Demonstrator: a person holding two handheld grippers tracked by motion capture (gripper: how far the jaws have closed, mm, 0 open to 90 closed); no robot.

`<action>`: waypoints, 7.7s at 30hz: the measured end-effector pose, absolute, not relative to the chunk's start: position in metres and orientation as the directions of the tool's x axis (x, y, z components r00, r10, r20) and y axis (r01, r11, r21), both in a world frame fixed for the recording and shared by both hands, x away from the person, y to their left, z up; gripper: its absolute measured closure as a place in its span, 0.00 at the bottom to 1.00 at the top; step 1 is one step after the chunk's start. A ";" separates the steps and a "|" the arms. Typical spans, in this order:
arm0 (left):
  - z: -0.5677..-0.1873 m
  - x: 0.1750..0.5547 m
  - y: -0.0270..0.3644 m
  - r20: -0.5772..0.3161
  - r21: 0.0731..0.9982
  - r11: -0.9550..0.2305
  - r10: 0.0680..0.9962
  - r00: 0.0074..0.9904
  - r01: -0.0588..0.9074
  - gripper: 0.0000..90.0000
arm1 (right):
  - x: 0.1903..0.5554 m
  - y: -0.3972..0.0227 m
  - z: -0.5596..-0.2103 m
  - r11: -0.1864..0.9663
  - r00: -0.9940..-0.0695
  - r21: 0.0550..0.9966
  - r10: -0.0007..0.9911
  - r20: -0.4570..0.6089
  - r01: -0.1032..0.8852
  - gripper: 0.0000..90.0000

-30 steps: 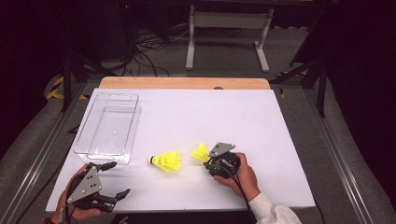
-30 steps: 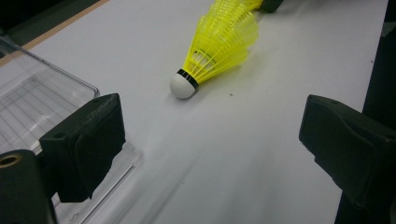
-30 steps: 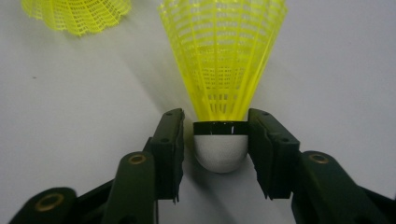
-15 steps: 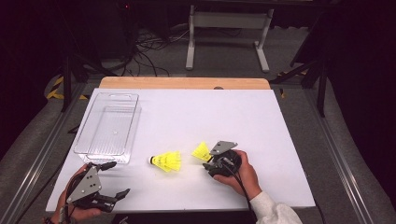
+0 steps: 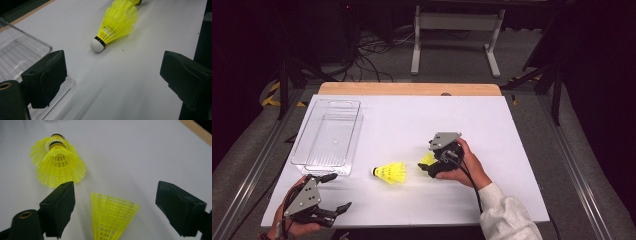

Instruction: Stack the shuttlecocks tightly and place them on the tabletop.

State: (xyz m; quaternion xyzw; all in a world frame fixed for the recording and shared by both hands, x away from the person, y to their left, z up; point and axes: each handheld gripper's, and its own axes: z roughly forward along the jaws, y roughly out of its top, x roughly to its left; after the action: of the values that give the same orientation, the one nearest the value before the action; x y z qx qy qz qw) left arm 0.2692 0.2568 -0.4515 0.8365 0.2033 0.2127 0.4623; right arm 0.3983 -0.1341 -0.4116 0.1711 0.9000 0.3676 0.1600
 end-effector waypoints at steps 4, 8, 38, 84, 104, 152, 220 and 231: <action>-0.452 0.270 0.257 0.166 0.859 -0.490 0.538 0.827 0.146 0.09 | 0.409 -0.128 -0.417 0.709 -0.900 0.679 0.404 -0.166 0.193 0.24; -0.452 0.270 0.256 0.167 0.856 -0.495 0.536 0.828 0.148 0.09 | 0.416 -0.124 -0.424 0.714 -0.903 0.670 0.401 -0.152 0.204 0.25; -0.454 0.272 0.254 0.165 0.845 -0.510 0.533 0.830 0.159 0.10 | 0.411 -0.179 -0.421 0.718 -0.871 0.605 0.485 -0.080 0.344 0.52; -0.449 0.269 0.258 0.185 0.853 -0.502 0.543 0.819 0.141 0.10 | 0.356 -0.186 -0.423 0.460 -0.810 0.814 0.586 0.022 0.355 1.00; -0.450 0.267 0.261 0.173 0.856 -0.493 0.559 0.811 0.157 0.10 | 0.345 -0.204 -0.452 0.496 -0.796 0.750 0.601 0.066 0.437 0.93; -0.450 0.264 0.257 0.195 0.847 -0.513 0.544 0.816 0.140 0.10 | 0.341 -0.189 -0.459 0.581 -0.840 0.745 0.540 -0.051 0.328 0.97; -0.450 0.264 0.257 0.204 0.843 -0.521 0.541 0.816 0.135 0.10 | 0.321 -0.158 -0.442 0.544 -0.871 0.810 0.483 -0.089 0.219 0.99; -0.450 0.264 0.257 0.204 0.840 -0.525 0.539 0.817 0.136 0.10 | 0.323 -0.144 -0.445 0.551 -0.883 0.808 0.462 -0.085 0.211 0.99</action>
State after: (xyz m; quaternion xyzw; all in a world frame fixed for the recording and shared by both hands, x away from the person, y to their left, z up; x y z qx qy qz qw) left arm 0.2638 0.2566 -0.4501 0.8432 0.1999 0.2266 0.4445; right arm 0.3229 -0.1438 -0.4453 0.1937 0.8684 0.4326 0.1454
